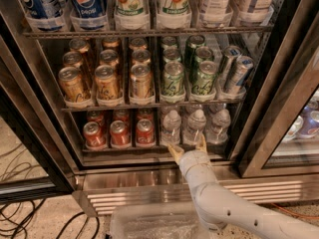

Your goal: Pick water bottle from bottom shelf of fridge

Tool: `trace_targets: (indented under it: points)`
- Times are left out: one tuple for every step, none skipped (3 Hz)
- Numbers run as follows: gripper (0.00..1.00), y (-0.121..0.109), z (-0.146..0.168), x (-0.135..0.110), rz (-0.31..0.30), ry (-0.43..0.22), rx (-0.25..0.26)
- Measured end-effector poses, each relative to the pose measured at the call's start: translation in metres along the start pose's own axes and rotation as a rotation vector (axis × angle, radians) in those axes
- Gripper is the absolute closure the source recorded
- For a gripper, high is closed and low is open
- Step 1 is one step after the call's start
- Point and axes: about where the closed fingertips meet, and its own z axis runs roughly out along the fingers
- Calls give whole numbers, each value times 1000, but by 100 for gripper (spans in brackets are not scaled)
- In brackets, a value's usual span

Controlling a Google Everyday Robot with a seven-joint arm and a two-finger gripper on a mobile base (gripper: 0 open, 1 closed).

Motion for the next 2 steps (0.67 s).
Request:
trace_targets:
  points:
    - [34, 0, 9, -3, -28, -6, -10]
    - [36, -9, 15, -6, -56, -10, 2]
